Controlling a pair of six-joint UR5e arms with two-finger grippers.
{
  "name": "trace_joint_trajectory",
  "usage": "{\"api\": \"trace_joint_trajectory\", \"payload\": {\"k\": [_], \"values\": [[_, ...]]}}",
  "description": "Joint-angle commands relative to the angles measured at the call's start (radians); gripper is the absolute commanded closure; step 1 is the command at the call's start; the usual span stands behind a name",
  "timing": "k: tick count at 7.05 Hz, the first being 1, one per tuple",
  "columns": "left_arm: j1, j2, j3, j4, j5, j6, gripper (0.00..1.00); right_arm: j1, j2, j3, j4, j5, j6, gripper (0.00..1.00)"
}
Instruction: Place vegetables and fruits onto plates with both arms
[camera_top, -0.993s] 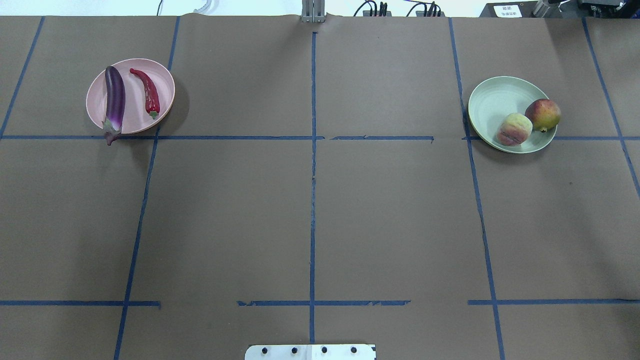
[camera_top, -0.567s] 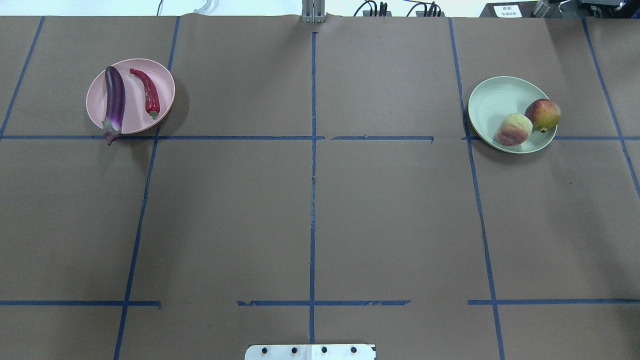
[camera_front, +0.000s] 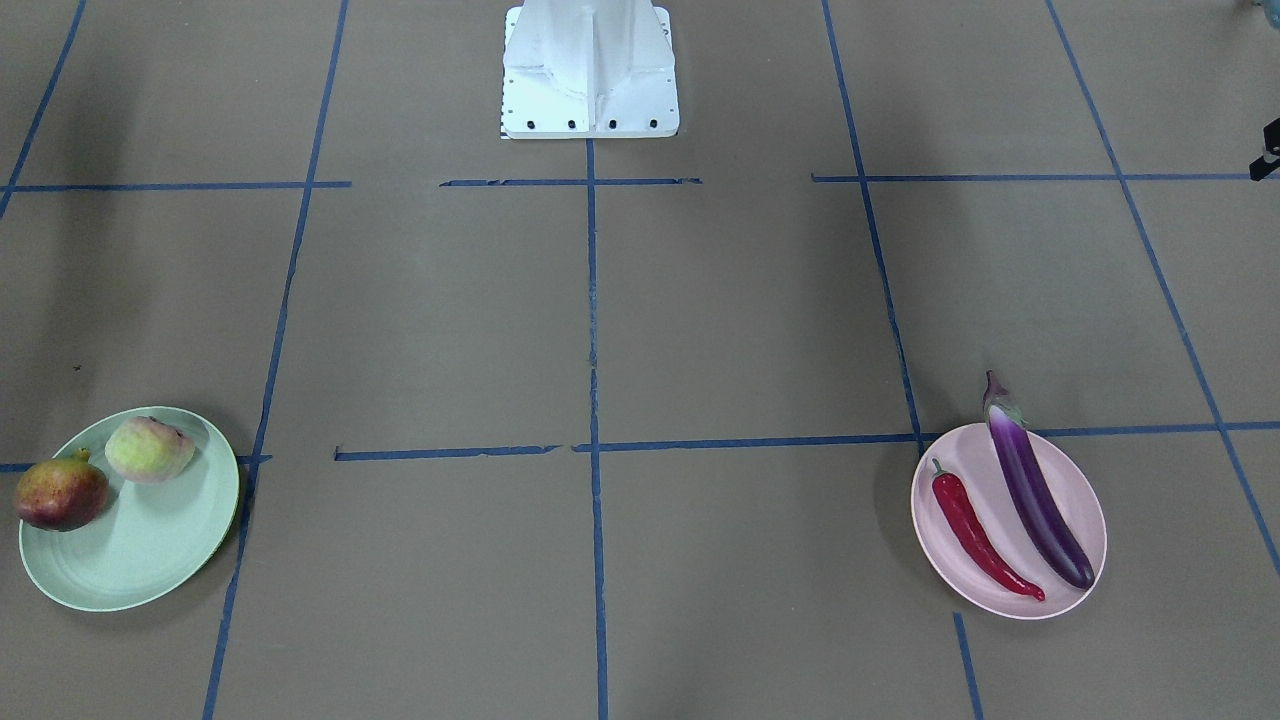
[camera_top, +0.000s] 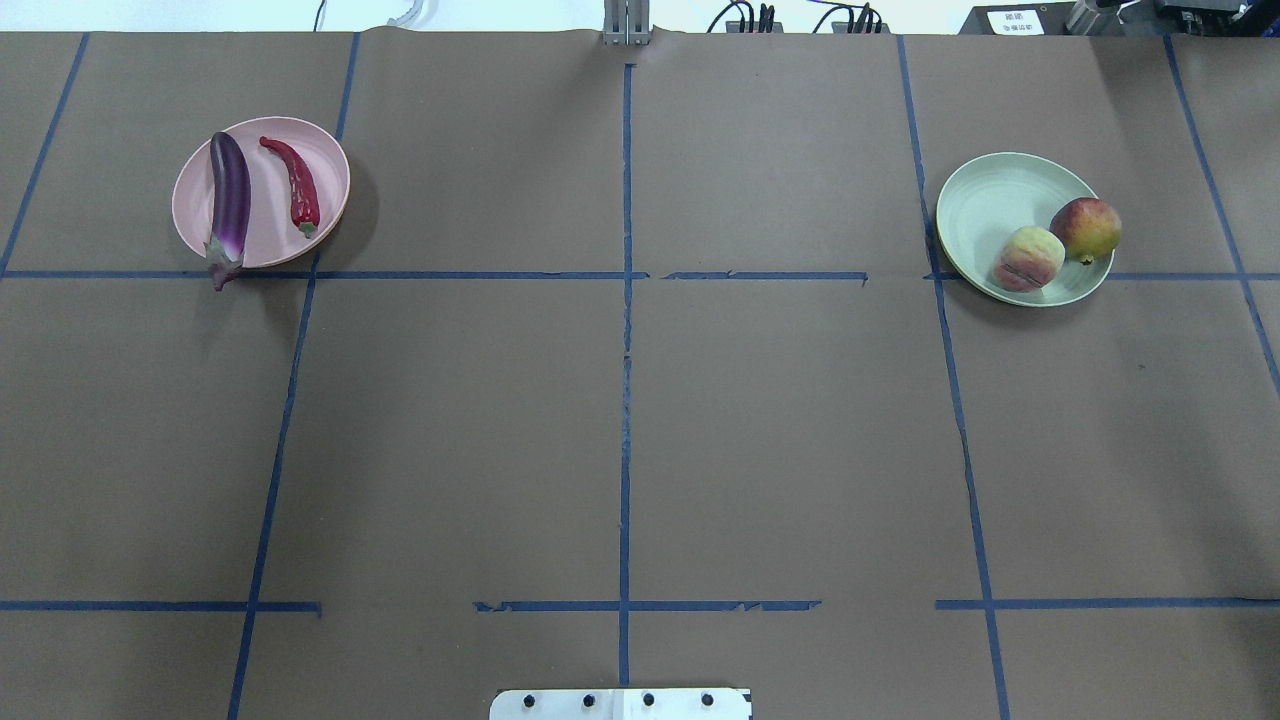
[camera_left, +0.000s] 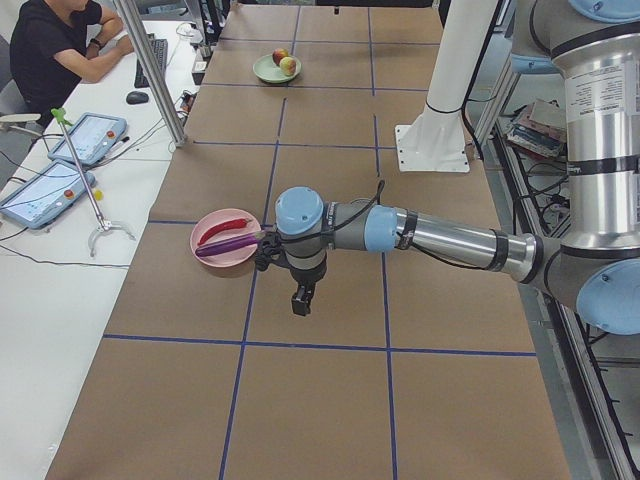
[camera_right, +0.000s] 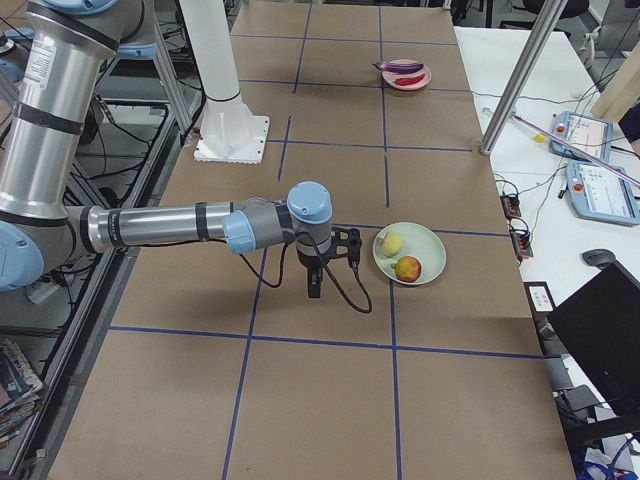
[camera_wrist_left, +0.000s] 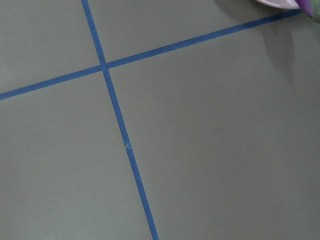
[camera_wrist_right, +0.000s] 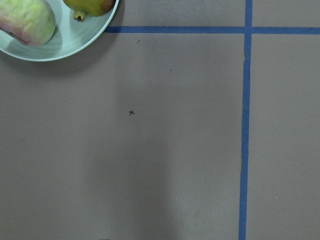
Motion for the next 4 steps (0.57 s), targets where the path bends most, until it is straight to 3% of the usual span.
{"api": "trace_joint_trajectory", "payload": {"k": [1, 4], "values": [[-0.001, 0.038, -0.01, -0.021, -0.01, -0.006, 0.0, 0.005, -0.007, 0.0, -0.004, -0.002, -0.015, 0.0], [-0.001, 0.04, 0.034, -0.021, -0.019, -0.007, 0.0, 0.063, -0.017, -0.018, -0.055, 0.001, -0.194, 0.0]]}}
